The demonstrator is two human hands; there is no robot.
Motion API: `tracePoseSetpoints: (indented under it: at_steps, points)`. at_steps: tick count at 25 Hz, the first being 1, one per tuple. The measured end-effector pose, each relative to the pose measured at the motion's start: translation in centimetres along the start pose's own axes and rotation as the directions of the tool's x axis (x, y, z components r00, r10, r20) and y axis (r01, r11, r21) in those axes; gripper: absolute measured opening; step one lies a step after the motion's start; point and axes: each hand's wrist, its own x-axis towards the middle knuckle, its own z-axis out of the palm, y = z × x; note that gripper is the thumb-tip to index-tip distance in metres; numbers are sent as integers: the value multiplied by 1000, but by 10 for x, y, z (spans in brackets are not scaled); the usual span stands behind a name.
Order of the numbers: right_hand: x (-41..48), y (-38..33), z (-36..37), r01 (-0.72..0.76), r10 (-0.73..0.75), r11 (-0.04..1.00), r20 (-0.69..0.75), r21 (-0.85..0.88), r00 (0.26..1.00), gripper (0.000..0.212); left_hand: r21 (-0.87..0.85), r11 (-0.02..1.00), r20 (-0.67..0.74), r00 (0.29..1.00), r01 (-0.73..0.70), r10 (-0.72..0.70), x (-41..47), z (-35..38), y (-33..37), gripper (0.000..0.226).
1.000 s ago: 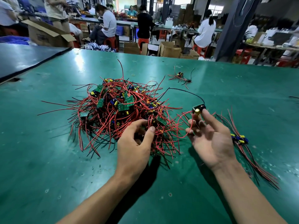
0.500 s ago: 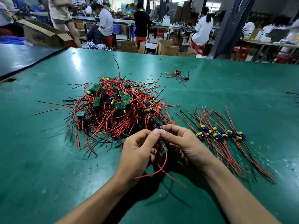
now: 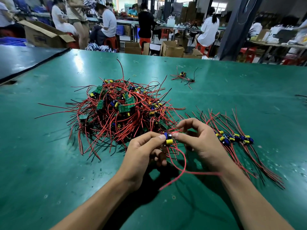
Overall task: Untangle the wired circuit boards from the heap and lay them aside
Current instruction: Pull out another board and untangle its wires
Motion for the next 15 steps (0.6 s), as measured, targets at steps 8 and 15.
tracePoseSetpoints:
  at_steps: [8, 15]
  points:
    - [-4, -6, 10, -43, 36, 994, 65, 100, 997, 23, 120, 992, 28, 999, -44, 41, -1, 3, -6, 18]
    - [-4, -5, 12, -390, 349, 914, 276, 109, 896, 55, 113, 993, 45, 999, -35, 30, 2, -1, -6, 19]
